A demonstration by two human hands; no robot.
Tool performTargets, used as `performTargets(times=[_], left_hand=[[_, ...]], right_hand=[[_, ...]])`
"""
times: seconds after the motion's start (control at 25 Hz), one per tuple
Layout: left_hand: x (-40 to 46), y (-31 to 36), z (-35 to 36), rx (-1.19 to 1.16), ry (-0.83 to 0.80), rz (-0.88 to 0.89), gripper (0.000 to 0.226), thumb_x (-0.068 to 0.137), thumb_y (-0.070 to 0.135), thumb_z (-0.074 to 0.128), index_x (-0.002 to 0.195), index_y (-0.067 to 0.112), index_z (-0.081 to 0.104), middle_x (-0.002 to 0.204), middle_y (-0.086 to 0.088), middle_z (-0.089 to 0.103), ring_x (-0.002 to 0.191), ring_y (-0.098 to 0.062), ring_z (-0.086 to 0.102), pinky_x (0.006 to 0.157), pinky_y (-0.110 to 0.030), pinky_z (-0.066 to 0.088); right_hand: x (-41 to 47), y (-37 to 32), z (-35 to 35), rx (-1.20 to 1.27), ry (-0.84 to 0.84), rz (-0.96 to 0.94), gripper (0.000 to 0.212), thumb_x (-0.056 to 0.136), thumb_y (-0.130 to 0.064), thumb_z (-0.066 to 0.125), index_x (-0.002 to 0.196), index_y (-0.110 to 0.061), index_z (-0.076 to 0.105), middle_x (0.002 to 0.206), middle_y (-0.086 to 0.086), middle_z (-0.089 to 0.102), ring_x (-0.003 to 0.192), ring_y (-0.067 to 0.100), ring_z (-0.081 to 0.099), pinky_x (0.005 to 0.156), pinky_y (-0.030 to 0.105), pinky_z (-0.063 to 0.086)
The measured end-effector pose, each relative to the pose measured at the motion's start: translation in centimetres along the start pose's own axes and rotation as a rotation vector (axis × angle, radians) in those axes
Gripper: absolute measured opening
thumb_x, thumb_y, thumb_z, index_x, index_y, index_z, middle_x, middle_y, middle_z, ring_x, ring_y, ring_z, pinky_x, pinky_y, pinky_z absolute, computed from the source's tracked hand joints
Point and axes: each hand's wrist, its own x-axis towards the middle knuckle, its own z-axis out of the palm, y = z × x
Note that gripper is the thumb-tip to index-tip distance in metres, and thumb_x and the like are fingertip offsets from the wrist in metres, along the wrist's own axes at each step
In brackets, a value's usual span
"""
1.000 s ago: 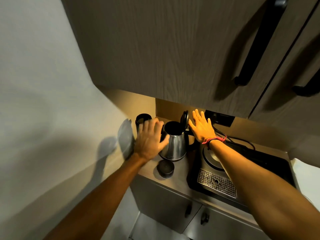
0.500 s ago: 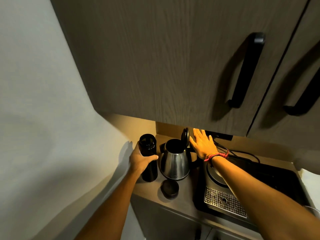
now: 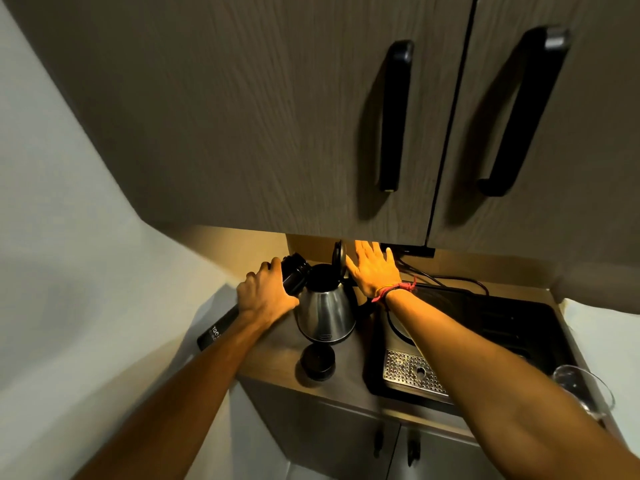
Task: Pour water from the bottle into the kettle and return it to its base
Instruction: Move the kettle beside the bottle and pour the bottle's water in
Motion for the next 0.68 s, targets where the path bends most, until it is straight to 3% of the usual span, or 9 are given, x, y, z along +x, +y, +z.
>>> performTargets(times=[0.32, 0.52, 0.68], left_hand=[[0.5, 0.5, -1.8, 0.128, -0.042, 0.042, 0.075, 0.067, 0.049, 0.077, 0.126, 0.017, 0.044, 0.116, -0.008, 0.063, 0.102, -0.031, 0.064, 0.079, -0.043, 0.056], [0.6, 0.8, -2.3, 0.183, -0.026, 0.071, 0.071, 0.068, 0.049, 0.075, 0.124, 0.016, 0.046, 0.112, -0.008, 0.064, 0.098, -0.029, 0.065, 0.076, -0.04, 0.055], [0.9, 0.8, -2.7, 0.208, -0.018, 0.075, 0.07, 0.068, 0.05, 0.075, 0.122, 0.016, 0.047, 0.111, -0.008, 0.063, 0.096, -0.029, 0.065, 0.074, -0.039, 0.053]], right_hand=[[0.0, -0.2, -0.4, 0.109, -0.009, 0.057, 0.068, 0.099, -0.053, 0.018, 0.155, -0.013, 0.015, 0.163, 0.007, 0.019, 0.151, 0.029, 0.013, 0.123, 0.055, 0.009], [-0.1, 0.0, -0.4, 0.075, -0.039, 0.02, 0.066, 0.1, -0.051, 0.021, 0.155, -0.015, 0.011, 0.163, 0.009, 0.016, 0.152, 0.031, 0.008, 0.123, 0.055, 0.008], [-0.1, 0.2, -0.3, 0.071, -0.03, 0.008, 0.065, 0.1, -0.05, 0.022, 0.154, -0.014, 0.014, 0.162, 0.01, 0.02, 0.151, 0.032, 0.014, 0.123, 0.055, 0.01]])
